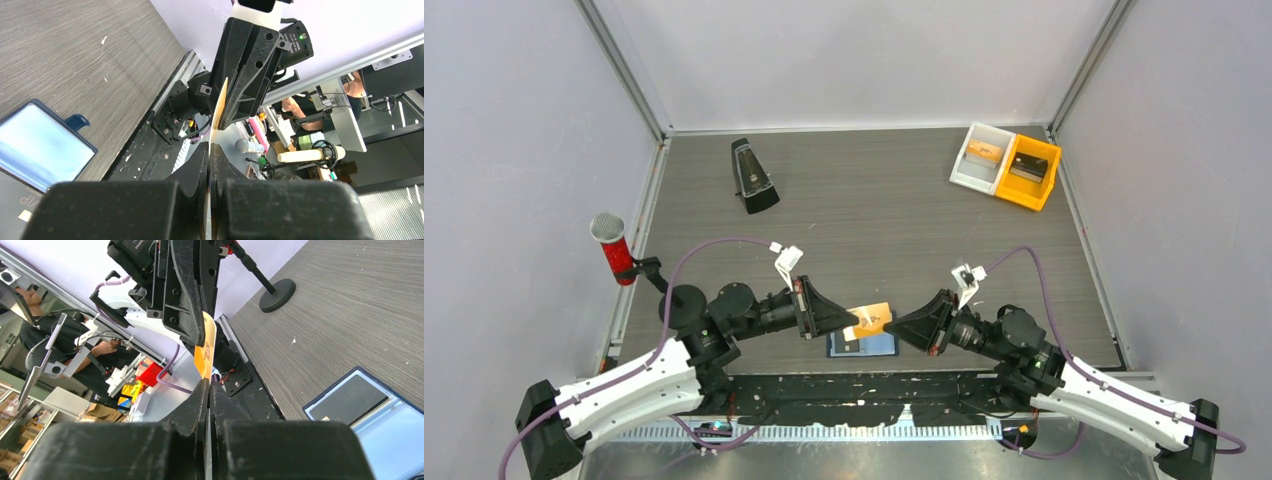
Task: Take the credit cards out of the card holder
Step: Place the credit card in the storage box.
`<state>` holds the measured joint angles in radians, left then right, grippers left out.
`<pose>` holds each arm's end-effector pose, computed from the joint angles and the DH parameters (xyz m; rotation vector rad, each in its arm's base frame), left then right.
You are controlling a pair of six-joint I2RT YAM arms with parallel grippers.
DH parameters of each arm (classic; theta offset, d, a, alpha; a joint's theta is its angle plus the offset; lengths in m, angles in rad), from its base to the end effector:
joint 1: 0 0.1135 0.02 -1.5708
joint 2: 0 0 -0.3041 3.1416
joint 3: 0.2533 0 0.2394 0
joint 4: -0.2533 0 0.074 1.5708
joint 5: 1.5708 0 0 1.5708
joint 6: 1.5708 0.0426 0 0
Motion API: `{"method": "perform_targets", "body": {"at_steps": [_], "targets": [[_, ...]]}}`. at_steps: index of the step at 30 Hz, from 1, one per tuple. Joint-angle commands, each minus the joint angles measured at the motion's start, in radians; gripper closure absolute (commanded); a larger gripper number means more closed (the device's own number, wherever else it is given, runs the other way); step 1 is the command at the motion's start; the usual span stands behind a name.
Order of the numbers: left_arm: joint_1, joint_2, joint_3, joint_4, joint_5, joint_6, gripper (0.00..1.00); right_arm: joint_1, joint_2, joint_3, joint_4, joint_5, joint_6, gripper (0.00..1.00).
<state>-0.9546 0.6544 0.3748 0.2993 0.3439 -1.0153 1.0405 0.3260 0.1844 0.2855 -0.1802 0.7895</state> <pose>0.0646 -0.1161 0.2946 0.2701 1.8500 -1.7413 0.0362 0.0768 0.2542 -0.3749 1.6050 1.5914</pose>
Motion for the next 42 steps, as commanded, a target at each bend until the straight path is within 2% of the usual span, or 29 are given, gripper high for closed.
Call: {"method": "perform_targets", "body": {"at_steps": [1,6,8,11,13,19,26,30,32,36,42], "targets": [[0.001,-0.012,-0.001,0.045,-0.035,-0.004,0.95,-0.004,-0.029,-0.001,0.053,0.019,0.013,0.95],[0.002,-0.016,0.041,-0.09,-0.089,0.053,0.44,-0.023,-0.018,0.056,-0.033,0.062,-0.059,0.95],[0.001,-0.014,0.076,-0.192,-0.114,0.09,0.18,-0.034,-0.005,0.105,-0.107,0.098,-0.109,0.95],[0.002,0.0,0.154,-0.35,-0.155,0.171,0.04,-0.055,0.033,0.159,-0.201,0.149,-0.168,0.95],[0.002,0.014,0.214,-0.447,-0.189,0.23,0.01,-0.083,0.073,0.191,-0.227,0.163,-0.205,0.95],[0.002,0.073,0.385,-0.729,-0.313,0.402,0.01,-0.213,0.234,0.271,-0.206,0.122,-0.269,0.95],[0.001,0.114,0.508,-0.949,-0.368,0.564,0.01,-0.517,0.454,0.397,-0.169,-0.067,-0.297,0.95],[0.002,0.129,0.572,-1.034,-0.389,0.64,0.01,-0.712,0.565,0.468,-0.159,-0.18,-0.304,0.95],[0.002,0.13,0.594,-1.06,-0.416,0.684,0.01,-0.822,0.611,0.496,-0.161,-0.196,-0.321,0.95],[0.001,0.135,0.638,-1.13,-0.453,0.742,0.01,-0.966,0.726,0.561,-0.177,-0.208,-0.344,0.95],[0.001,0.113,0.603,-1.153,-0.535,0.82,0.01,-1.087,0.914,0.7,-0.181,-0.19,-0.359,0.95]]}}
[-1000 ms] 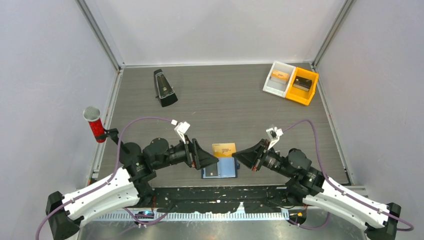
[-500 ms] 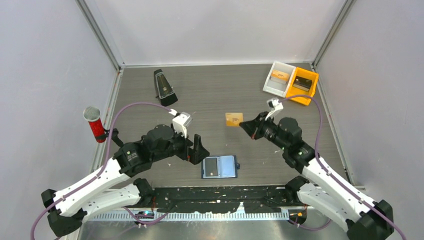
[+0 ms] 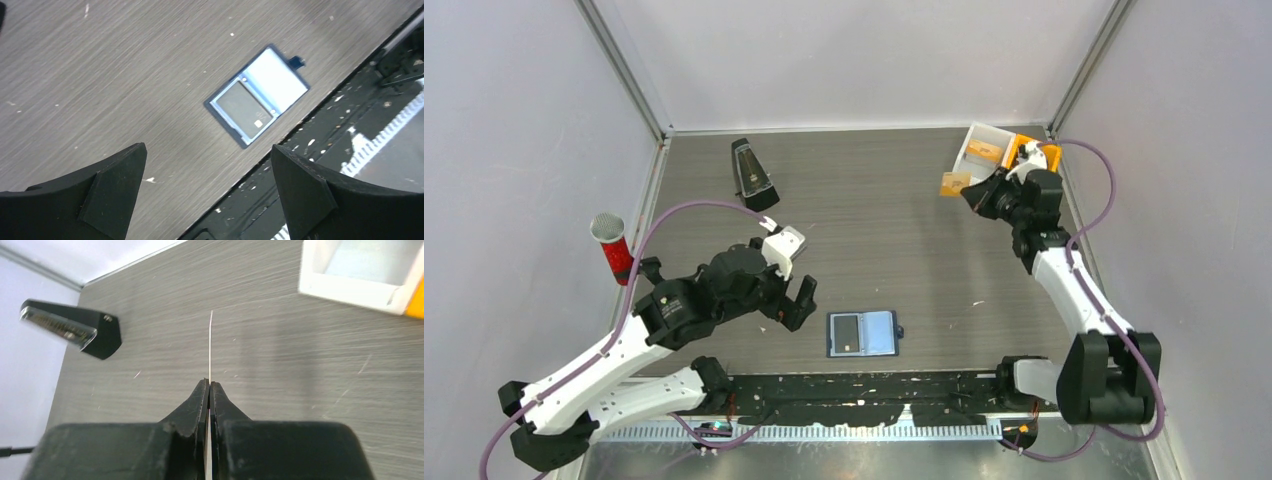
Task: Take the credit cards out of the card holder
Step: Place the credit card in the storage box.
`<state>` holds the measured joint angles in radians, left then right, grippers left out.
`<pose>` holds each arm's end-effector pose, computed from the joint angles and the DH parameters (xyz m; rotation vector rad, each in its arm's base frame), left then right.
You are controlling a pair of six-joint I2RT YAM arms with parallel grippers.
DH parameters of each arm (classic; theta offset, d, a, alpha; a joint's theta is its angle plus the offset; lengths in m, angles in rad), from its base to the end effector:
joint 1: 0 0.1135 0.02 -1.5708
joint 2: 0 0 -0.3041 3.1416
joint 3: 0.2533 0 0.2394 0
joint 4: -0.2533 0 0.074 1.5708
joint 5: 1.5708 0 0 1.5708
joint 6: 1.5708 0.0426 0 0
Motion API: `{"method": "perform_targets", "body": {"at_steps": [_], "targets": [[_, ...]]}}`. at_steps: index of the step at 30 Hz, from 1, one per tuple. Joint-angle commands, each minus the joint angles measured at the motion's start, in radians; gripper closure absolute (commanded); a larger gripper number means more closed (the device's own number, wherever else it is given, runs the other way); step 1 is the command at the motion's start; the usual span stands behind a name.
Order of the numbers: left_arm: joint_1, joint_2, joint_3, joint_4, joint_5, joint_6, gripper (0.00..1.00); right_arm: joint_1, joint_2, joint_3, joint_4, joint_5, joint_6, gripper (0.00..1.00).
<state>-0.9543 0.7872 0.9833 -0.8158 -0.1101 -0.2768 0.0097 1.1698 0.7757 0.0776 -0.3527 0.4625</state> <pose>0.0707 -0.0917 0.3653 0.6857 2.1377 -0.5663 0.2465 0.0171 0.3244 0.1878 1.9108 0.6527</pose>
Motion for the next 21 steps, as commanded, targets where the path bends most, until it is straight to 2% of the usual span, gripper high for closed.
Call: {"method": "perform_targets", "body": {"at_steps": [1,11,16,21], "targets": [[0.001,-0.022,-0.009,-0.038,-0.085,0.078,0.01,-0.063,0.105,0.142,0.028,-0.011,-0.035,0.95],[0.002,-0.011,-0.013,-0.029,-0.066,0.073,0.01,-0.091,0.432,0.356,0.165,0.123,-0.005,0.95],[0.002,0.005,-0.011,-0.031,-0.095,0.077,0.01,-0.093,0.594,0.496,0.185,0.169,-0.002,0.95],[0.002,0.004,-0.001,-0.034,-0.102,0.08,0.01,-0.1,0.69,0.584,0.183,0.199,0.001,0.95]]}}
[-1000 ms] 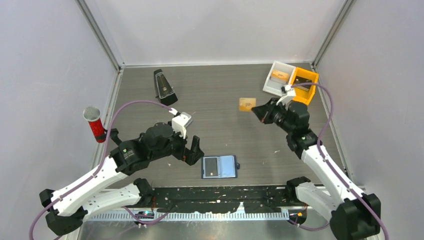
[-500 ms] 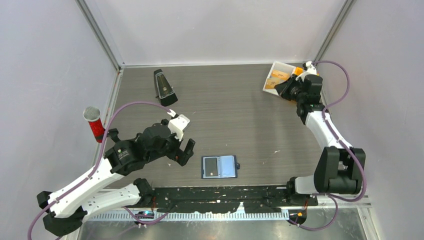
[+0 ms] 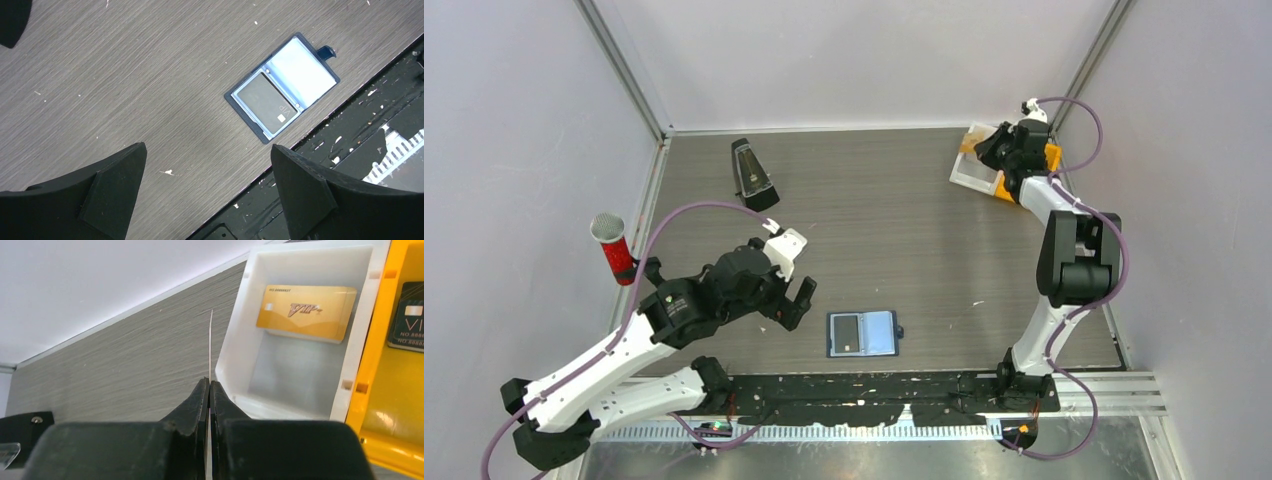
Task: Take the credit cards out of the card holder
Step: Place the credit card in the storage box.
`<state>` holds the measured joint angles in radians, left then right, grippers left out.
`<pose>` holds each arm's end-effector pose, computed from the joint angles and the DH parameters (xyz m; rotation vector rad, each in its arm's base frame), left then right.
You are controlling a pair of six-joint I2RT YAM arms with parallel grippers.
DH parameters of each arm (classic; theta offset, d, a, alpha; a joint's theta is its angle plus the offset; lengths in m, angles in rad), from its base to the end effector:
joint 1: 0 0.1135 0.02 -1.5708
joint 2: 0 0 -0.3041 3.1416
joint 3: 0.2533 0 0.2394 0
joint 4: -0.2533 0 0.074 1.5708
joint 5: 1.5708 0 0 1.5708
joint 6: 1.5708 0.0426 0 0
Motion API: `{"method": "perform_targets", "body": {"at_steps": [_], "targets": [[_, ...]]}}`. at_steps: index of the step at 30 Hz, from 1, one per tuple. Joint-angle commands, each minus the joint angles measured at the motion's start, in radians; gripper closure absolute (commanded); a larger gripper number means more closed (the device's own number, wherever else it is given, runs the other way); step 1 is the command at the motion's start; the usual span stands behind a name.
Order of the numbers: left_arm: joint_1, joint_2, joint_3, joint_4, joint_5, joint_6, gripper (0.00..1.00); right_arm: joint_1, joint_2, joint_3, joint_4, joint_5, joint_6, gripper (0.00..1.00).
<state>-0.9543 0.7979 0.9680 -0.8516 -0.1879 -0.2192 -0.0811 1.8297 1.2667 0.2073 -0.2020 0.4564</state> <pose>0.0735 -0.0900 0.3566 0.7206 2.1550 -0.4207 0.4336 -0.0267 0.2942 0.3833 1.9063 0.4447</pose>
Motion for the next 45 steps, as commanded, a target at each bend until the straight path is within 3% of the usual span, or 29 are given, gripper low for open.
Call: {"method": "perform_targets", "body": {"at_steps": [1,11,20,45], "targets": [[0.002,-0.015,0.012,0.006,-0.024,0.023,0.01,-0.011,0.044,0.107,0.048,0.055,0.006,0.95],[0.002,-0.057,-0.009,0.032,-0.018,0.029,0.01,-0.042,0.087,0.153,0.007,0.097,0.004,0.95],[0.002,-0.065,-0.012,0.05,-0.013,0.039,0.01,-0.072,0.16,0.251,-0.062,-0.025,0.014,0.95],[0.002,-0.065,-0.013,0.059,-0.029,0.05,0.01,-0.092,0.317,0.41,-0.182,-0.075,0.004,0.91]]}}
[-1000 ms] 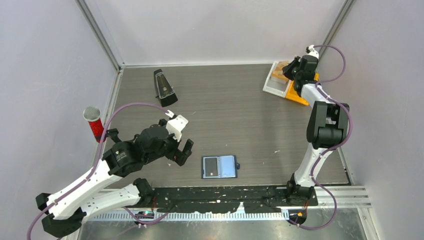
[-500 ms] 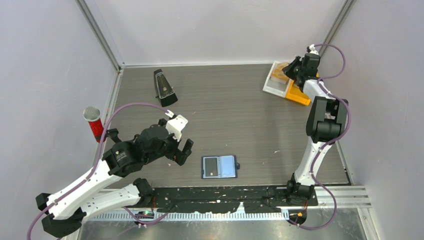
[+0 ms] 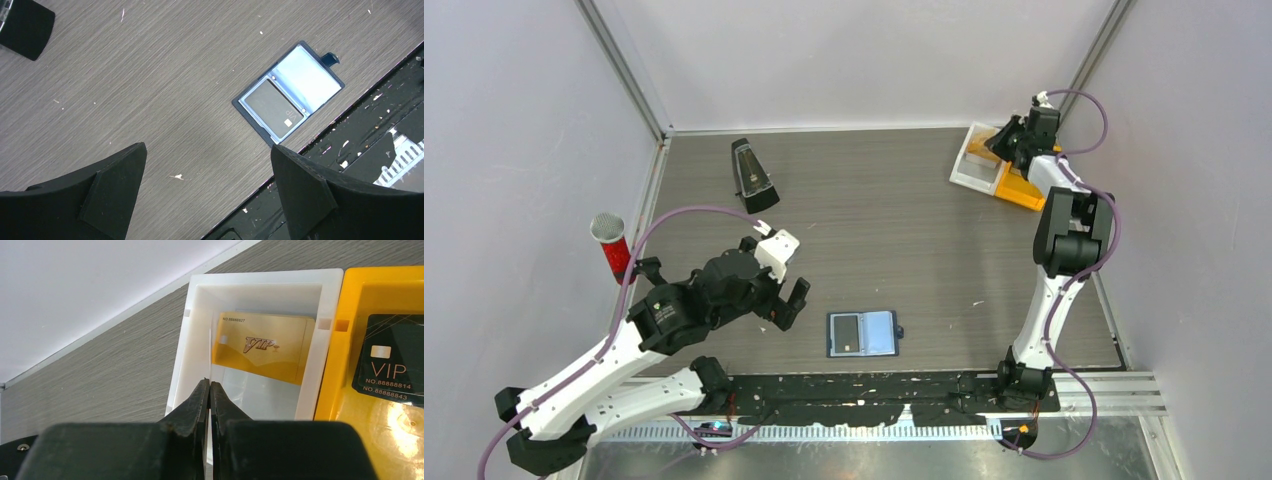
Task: Take the credit cards out of the card holder
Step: Place the credit card in the storage box.
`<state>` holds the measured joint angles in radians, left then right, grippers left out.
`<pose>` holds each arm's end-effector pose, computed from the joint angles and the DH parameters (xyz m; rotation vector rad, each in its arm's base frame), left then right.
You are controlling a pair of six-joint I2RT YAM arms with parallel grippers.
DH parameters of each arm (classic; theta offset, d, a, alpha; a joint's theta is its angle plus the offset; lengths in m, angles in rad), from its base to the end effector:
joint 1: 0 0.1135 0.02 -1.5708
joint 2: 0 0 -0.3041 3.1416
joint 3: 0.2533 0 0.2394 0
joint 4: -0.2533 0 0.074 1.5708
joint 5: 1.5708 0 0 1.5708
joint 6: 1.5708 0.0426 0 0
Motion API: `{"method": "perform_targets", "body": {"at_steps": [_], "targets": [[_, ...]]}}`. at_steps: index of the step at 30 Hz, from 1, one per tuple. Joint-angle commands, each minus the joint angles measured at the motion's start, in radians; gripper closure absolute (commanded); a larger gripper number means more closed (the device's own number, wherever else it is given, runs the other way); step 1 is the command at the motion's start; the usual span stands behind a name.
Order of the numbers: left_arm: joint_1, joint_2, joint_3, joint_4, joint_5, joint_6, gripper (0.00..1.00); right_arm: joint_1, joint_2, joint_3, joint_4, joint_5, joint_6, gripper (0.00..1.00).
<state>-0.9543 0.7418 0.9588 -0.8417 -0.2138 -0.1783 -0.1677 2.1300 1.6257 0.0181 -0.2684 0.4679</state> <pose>0.0669 -0.0788 0.3598 0.7222 2.0870 -0.4058 0.5096 -0.0748 0.2580 0.4852 2.0122 0.4613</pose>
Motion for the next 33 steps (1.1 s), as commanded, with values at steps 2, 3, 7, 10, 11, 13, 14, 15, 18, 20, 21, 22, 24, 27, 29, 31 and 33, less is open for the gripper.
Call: {"method": "perform_targets", "body": {"at_steps": [2,3,7,10,11,13,14,15,18,20,21,22,24,27,29,31,33], "targets": [[0.002,-0.006,-0.002,0.046,-0.002,0.011,0.01,-0.006,0.028,0.059,0.012,-0.008,-0.007,0.91],[0.002,-0.005,-0.002,0.047,-0.004,0.011,0.01,-0.007,0.037,0.068,0.011,-0.009,-0.006,0.91],[0.002,-0.005,-0.005,0.048,-0.007,0.013,0.01,-0.009,0.066,0.1,0.007,-0.011,-0.005,0.91],[0.002,-0.004,-0.005,0.049,-0.008,0.014,0.01,-0.011,0.085,0.128,-0.008,-0.013,-0.011,0.91],[0.002,-0.004,-0.003,0.049,-0.01,0.014,0.01,-0.013,0.09,0.137,-0.01,-0.01,-0.015,0.9],[0.002,-0.006,-0.002,0.05,-0.013,0.016,0.01,-0.014,0.09,0.141,-0.01,-0.005,-0.019,0.88],[0.002,-0.008,-0.003,0.053,-0.012,0.016,0.01,-0.014,0.089,0.141,-0.01,-0.003,-0.02,0.87],[0.002,-0.011,-0.004,0.055,-0.012,0.016,0.01,-0.015,0.087,0.141,-0.01,0.005,-0.021,0.84],[0.002,-0.015,-0.006,0.061,-0.012,0.016,0.01,-0.016,0.084,0.145,-0.033,0.019,-0.021,0.81],[0.002,-0.013,-0.006,0.058,-0.014,0.016,0.01,-0.016,0.082,0.147,-0.041,0.029,-0.017,0.8],[0.002,-0.011,-0.005,0.057,-0.015,0.016,0.01,-0.016,0.083,0.15,-0.045,0.035,-0.015,0.79],[0.002,-0.012,-0.005,0.055,-0.016,0.016,0.01,-0.016,0.083,0.154,-0.048,0.039,-0.014,0.78],[0.002,-0.013,-0.005,0.055,-0.016,0.016,0.01,-0.016,0.084,0.156,-0.054,0.048,-0.011,0.76],[0.002,-0.015,-0.005,0.058,-0.016,0.016,0.01,-0.015,0.08,0.157,-0.065,0.066,-0.01,0.73],[0.002,-0.014,-0.006,0.058,-0.016,0.016,0.01,-0.016,0.076,0.158,-0.067,0.079,-0.012,0.71],[0.002,-0.013,-0.006,0.057,-0.015,0.014,0.01,-0.016,0.073,0.162,-0.071,0.089,-0.013,0.69],[0.002,-0.013,-0.006,0.058,-0.015,0.014,0.01,-0.016,0.073,0.169,-0.079,0.103,-0.015,0.68]]}}
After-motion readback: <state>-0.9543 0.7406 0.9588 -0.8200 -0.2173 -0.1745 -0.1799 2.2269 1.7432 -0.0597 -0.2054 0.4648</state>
